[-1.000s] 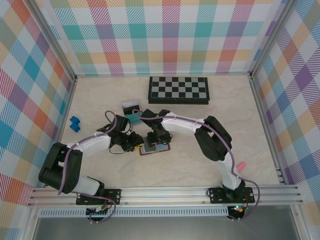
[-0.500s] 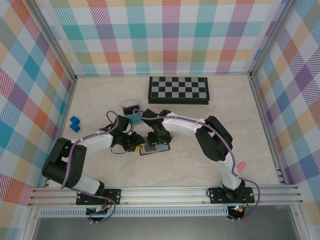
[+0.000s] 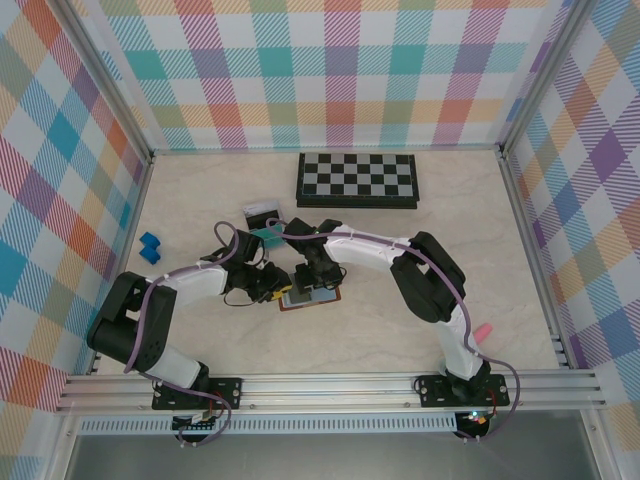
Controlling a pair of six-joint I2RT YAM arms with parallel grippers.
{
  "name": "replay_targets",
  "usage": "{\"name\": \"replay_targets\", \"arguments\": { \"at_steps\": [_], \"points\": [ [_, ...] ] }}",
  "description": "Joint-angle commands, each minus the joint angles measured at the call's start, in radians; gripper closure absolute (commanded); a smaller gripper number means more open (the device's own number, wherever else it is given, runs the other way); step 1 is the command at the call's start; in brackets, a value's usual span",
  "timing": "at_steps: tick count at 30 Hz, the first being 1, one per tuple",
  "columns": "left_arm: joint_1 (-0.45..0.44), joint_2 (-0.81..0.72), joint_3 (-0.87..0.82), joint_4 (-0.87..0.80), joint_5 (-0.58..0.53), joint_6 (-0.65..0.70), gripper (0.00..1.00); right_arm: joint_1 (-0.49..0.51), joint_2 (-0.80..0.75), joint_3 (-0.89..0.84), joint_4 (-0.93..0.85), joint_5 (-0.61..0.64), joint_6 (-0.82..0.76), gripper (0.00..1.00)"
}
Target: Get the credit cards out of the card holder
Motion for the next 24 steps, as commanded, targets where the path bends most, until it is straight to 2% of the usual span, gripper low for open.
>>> {"name": "replay_targets", "arguments": {
  "at_steps": [1, 16, 20, 24],
  "points": [
    [-0.012, 0.006, -0.004, 0.006, 0.007, -0.008, 0.77, -0.001, 0.040, -0.045, -0.047, -0.034, 0.022, 0.45],
    [-0.014, 0.045, -0.007, 0.052, 0.049, -0.007, 0.72, -0.007, 0.035, -0.056, -0.027, -0.060, 0.022, 0.46],
    [-0.014, 0.052, -0.009, 0.061, 0.053, -0.005, 0.76, -0.013, 0.018, -0.071, -0.005, -0.082, 0.027, 0.46],
    [-0.014, 0.047, -0.006, 0.056, 0.034, 0.008, 0.84, -0.023, -0.012, -0.078, 0.007, -0.102, 0.031, 0.46]
  ]
}}
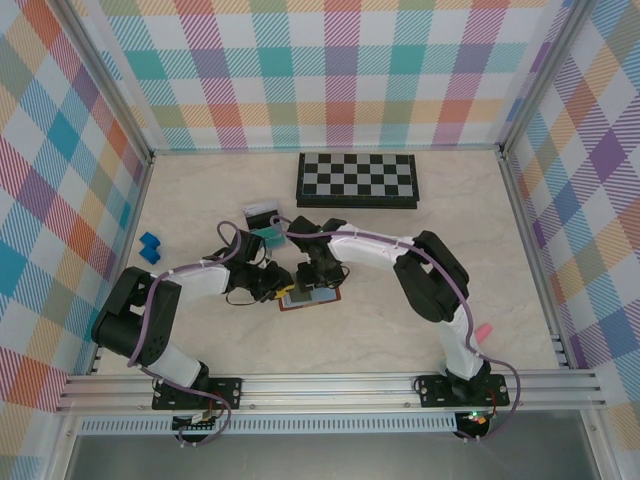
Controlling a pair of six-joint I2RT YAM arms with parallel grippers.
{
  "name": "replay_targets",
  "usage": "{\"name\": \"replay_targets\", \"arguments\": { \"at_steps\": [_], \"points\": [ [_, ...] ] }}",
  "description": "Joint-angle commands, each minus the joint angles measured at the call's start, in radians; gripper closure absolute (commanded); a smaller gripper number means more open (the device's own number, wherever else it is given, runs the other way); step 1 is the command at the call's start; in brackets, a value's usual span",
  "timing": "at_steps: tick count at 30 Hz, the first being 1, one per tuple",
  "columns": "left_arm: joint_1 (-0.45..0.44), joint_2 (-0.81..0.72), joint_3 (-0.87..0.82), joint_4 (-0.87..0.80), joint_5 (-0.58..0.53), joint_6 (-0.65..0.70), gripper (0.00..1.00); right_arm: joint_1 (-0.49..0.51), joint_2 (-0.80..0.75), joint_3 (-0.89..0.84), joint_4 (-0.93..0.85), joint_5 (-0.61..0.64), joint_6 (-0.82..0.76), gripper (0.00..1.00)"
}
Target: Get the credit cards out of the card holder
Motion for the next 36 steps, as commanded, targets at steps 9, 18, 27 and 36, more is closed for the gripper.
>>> {"name": "replay_targets", "arguments": {
  "at_steps": [9, 18, 27, 36],
  "points": [
    [-0.011, -0.038, 0.037, -0.167, -0.101, 0.120, 1.00, -0.036, -0.172, -0.095, 0.055, -0.097, 0.060, 0.42],
    [-0.011, -0.101, 0.135, -0.430, -0.170, 0.259, 1.00, -0.080, -0.360, -0.205, 0.151, -0.066, 0.111, 0.35],
    [-0.016, -0.079, 0.082, -0.145, 0.054, 0.091, 0.59, -0.116, -0.449, -0.291, 0.202, -0.081, 0.149, 0.34],
    [-0.063, -0.050, 0.100, -0.026, 0.104, -0.019, 0.48, -0.141, -0.487, -0.301, 0.199, -0.028, 0.111, 0.34]
  ]
}}
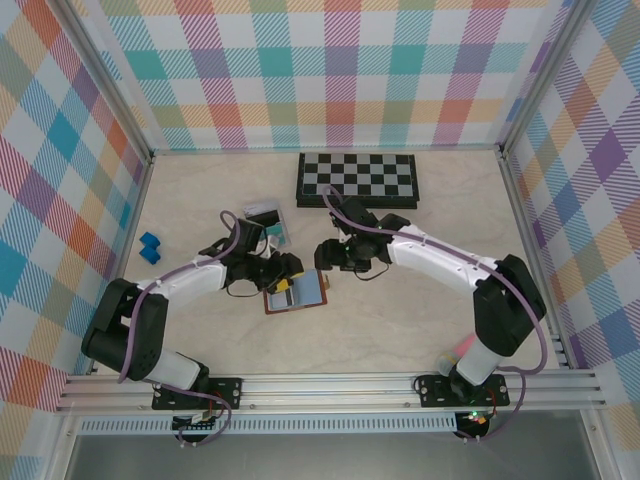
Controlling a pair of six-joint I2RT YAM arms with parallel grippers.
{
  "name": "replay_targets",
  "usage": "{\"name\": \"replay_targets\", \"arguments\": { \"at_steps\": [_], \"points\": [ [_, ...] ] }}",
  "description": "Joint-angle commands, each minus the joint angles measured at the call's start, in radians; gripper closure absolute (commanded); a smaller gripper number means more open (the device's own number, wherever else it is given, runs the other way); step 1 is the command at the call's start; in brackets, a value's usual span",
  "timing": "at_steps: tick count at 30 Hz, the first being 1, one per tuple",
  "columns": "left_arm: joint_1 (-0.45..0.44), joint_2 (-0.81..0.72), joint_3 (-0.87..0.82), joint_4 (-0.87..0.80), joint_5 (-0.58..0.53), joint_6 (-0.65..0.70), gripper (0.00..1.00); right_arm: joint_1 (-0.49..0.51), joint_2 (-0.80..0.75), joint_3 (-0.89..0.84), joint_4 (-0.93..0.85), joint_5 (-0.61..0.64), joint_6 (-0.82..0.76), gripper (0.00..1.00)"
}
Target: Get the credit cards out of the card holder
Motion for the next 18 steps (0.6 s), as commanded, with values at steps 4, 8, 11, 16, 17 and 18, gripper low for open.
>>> {"name": "replay_targets", "arguments": {
  "at_steps": [4, 8, 11, 16, 17, 18],
  "points": [
    [-0.039, 0.056, 0.040, 0.028, -0.013, -0.060, 0.44, -0.038, -0.051, -0.008, 0.006, 0.029, -0.032, 0.33],
    [-0.040, 0.054, 0.047, 0.017, -0.076, -0.090, 0.37, -0.040, -0.078, -0.031, 0.012, 0.011, -0.022, 0.33],
    [-0.040, 0.056, 0.059, 0.003, -0.100, -0.128, 0.37, -0.040, -0.101, -0.057, 0.021, -0.025, -0.008, 0.33],
    [-0.044, 0.025, 0.085, -0.089, -0.191, -0.184, 0.34, -0.039, -0.120, -0.075, -0.003, -0.084, -0.009, 0.33],
    [-0.044, 0.022, 0.090, -0.092, -0.208, -0.206, 0.32, -0.039, -0.123, -0.082, -0.004, -0.091, -0.013, 0.32],
    [-0.042, 0.023, 0.094, -0.078, -0.208, -0.225, 0.32, -0.040, -0.123, -0.088, -0.006, -0.098, -0.015, 0.32]
  ]
}}
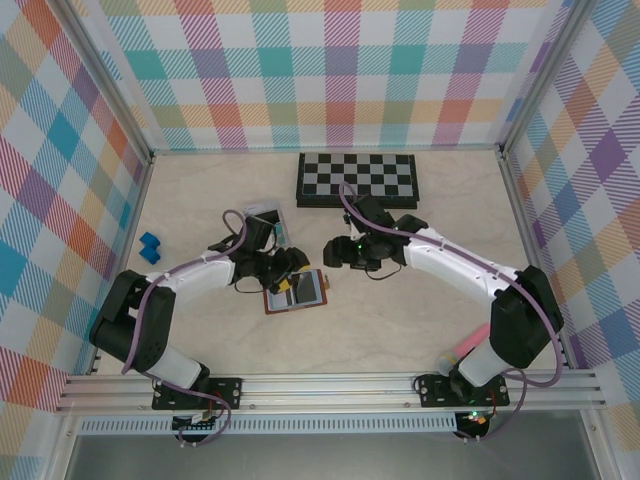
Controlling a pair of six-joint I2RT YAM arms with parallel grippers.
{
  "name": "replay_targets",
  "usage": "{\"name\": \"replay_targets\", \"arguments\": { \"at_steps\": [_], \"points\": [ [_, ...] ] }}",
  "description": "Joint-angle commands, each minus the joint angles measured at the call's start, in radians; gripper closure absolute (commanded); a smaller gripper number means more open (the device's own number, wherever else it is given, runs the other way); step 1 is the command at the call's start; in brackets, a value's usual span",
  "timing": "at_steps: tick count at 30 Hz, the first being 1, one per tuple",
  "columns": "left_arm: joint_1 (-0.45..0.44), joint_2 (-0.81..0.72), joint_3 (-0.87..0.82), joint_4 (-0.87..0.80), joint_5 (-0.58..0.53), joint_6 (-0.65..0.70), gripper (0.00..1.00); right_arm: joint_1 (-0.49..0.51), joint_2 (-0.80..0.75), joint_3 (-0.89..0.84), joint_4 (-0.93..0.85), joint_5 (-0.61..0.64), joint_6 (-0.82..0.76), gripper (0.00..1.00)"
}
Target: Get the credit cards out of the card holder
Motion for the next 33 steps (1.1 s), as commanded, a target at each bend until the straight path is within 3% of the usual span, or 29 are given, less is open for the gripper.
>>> {"name": "replay_targets", "arguments": {
  "at_steps": [1, 10, 17, 20, 25, 33],
  "points": [
    [-0.003, -0.024, 0.046, -0.021, -0.045, -0.067, 0.32, 0.002, -0.027, -0.026, -0.015, -0.059, -0.014, 0.32],
    [-0.010, -0.055, 0.174, -0.208, -0.099, -0.015, 0.28, 0.003, -0.043, -0.056, -0.006, -0.105, -0.026, 0.32],
    [-0.008, -0.173, 0.131, -0.263, -0.126, 0.020, 0.24, 0.009, 0.012, -0.069, 0.061, -0.188, 0.006, 0.33],
    [0.000, -0.253, 0.061, -0.231, -0.138, 0.027, 0.16, 0.012, 0.035, -0.073, 0.087, -0.190, 0.028, 0.35],
    [0.015, -0.344, -0.009, -0.177, -0.149, 0.039, 0.05, 0.018, 0.127, -0.013, 0.078, -0.222, 0.036, 0.48],
    [0.021, -0.292, -0.053, -0.109, -0.085, 0.110, 0.14, 0.045, 0.245, 0.120, 0.046, -0.228, 0.037, 0.65]
  ]
}}
